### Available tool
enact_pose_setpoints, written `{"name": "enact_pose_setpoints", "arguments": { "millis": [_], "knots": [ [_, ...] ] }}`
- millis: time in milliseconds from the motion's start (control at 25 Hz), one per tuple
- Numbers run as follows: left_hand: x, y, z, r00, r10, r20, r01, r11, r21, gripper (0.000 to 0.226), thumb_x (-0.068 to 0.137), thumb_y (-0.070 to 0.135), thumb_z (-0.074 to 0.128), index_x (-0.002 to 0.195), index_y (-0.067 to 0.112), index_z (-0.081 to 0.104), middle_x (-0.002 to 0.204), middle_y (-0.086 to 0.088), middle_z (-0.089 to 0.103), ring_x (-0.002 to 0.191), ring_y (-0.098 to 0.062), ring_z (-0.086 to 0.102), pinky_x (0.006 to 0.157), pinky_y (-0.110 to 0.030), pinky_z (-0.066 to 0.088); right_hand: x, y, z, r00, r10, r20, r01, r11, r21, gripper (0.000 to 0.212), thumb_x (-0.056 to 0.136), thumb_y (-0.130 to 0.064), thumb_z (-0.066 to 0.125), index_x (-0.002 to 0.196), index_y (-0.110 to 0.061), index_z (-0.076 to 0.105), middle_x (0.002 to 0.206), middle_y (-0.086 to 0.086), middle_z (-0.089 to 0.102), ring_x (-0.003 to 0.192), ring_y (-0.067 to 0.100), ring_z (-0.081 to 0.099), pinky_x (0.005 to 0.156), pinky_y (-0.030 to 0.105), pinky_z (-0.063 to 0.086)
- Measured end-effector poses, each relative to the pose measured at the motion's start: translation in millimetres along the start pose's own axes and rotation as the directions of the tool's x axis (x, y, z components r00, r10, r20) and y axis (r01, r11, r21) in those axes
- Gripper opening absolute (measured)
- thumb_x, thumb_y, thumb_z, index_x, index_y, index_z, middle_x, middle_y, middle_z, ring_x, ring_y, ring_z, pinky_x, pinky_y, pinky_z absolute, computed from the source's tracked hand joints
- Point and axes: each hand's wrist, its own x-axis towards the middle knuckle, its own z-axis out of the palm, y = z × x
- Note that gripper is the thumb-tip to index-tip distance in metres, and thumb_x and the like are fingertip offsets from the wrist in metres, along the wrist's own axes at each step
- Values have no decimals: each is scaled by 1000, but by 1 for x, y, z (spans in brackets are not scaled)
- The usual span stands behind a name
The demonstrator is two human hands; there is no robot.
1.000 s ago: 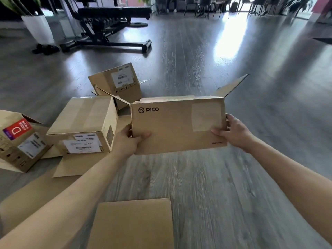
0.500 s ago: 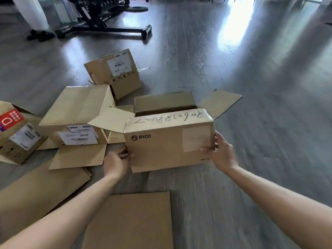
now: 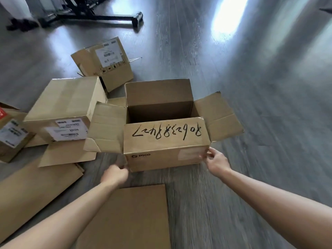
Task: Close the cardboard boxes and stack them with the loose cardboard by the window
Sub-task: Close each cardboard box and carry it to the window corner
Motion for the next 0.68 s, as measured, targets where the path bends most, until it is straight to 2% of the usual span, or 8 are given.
{"name": "enact_pose_setpoints", "arguments": {
  "millis": [80,160,240,320,360,400,520,680],
  "knots": [
    [-14,5,-6,993,120,-7,-113,950,292,42,96,51,51,110,14,66,117,-12,69,107,-31,64,77,-31,47,-9,-2,-4,999,-6,-37,-7,941,-340,57,91,-61,58,132,-21,60,120,3,69,108,25,65,85,36,53],
    [-26,14,-15,917,388,-89,-337,875,346,35,93,53,55,92,20,68,95,-3,73,89,-26,68,67,-29,46,-17,-7,-13,957,-262,-122,152,816,-557,43,92,-58,56,103,-19,70,99,2,73,87,23,68,69,32,53],
    [-34,28,-27,720,658,-220,-588,747,312,30,93,46,60,81,21,69,77,2,69,75,-21,67,62,-30,52,-22,-20,-24,787,-602,-132,410,671,-617,30,90,-45,62,85,-16,69,83,0,71,72,20,67,61,30,52],
    [-33,44,-37,525,779,-343,-716,622,316,20,92,36,66,94,16,71,89,-3,68,85,-20,62,69,-38,57,-18,-38,-33,595,-788,-156,548,541,-638,27,85,-39,68,90,-12,68,86,2,69,75,22,65,64,34,54],
    [-31,51,-42,505,780,-369,-707,619,341,30,90,36,68,110,14,69,104,-7,66,97,-23,59,79,-42,56,-14,-48,-36,549,-822,-154,564,500,-657,34,84,-41,69,98,-11,67,93,5,67,83,24,64,70,37,53],
    [-27,56,-44,542,758,-362,-657,651,380,48,89,41,68,127,12,62,119,-10,62,112,-27,53,92,-44,52,-9,-57,-36,560,-818,-134,545,485,-683,46,82,-47,68,110,-11,64,102,6,65,92,26,60,77,41,52],
    [-14,58,-38,749,620,-234,-445,732,517,87,91,63,52,156,12,26,156,-9,36,146,-27,24,120,-45,22,8,-64,-32,772,-635,-41,394,528,-752,86,79,-72,54,144,-18,39,131,5,52,122,27,45,100,45,36],
    [-6,51,-23,873,479,-90,-381,786,487,95,93,73,34,161,18,-4,168,-8,6,155,-26,1,125,-46,3,23,-56,-28,906,-424,6,302,636,-710,106,78,-87,37,158,-23,11,157,5,33,146,25,23,116,49,12]
  ]
}}
